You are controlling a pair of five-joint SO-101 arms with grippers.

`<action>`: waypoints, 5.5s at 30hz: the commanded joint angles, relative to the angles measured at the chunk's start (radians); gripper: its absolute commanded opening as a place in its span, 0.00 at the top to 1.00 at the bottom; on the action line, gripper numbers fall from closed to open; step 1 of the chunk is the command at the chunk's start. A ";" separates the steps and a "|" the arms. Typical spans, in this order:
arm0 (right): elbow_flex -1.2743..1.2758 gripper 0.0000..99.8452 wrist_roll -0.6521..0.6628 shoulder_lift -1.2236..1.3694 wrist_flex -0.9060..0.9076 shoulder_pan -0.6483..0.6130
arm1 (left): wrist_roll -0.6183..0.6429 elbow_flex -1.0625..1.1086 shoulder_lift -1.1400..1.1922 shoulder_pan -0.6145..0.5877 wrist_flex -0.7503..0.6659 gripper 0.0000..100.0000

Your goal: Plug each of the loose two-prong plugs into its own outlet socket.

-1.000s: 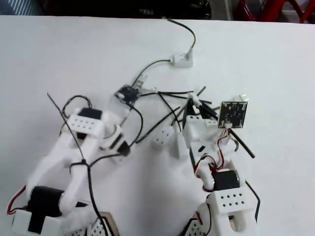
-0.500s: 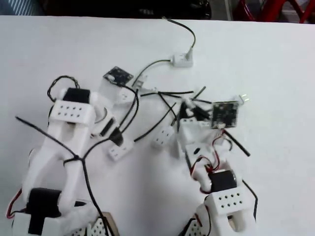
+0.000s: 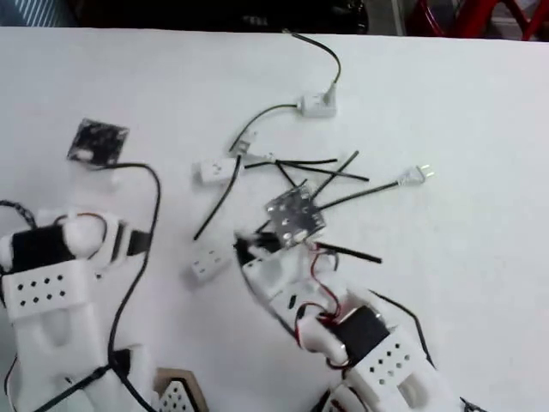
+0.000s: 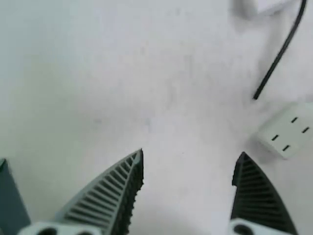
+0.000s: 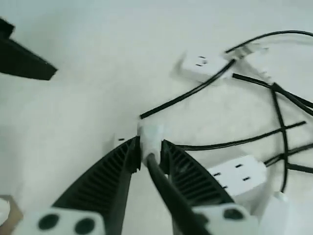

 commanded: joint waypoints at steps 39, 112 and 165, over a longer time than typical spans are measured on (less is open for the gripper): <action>-0.508 0.98 -0.077 0.992 -0.093 -0.116 | 0.060 0.514 -0.033 -0.311 -0.456 0.71; -0.908 0.98 0.209 0.570 0.274 0.131 | 0.058 0.546 -0.038 -0.308 -0.508 0.71; -1.999 0.84 0.192 1.692 0.934 0.478 | 0.057 0.546 -0.038 -0.306 -0.511 0.71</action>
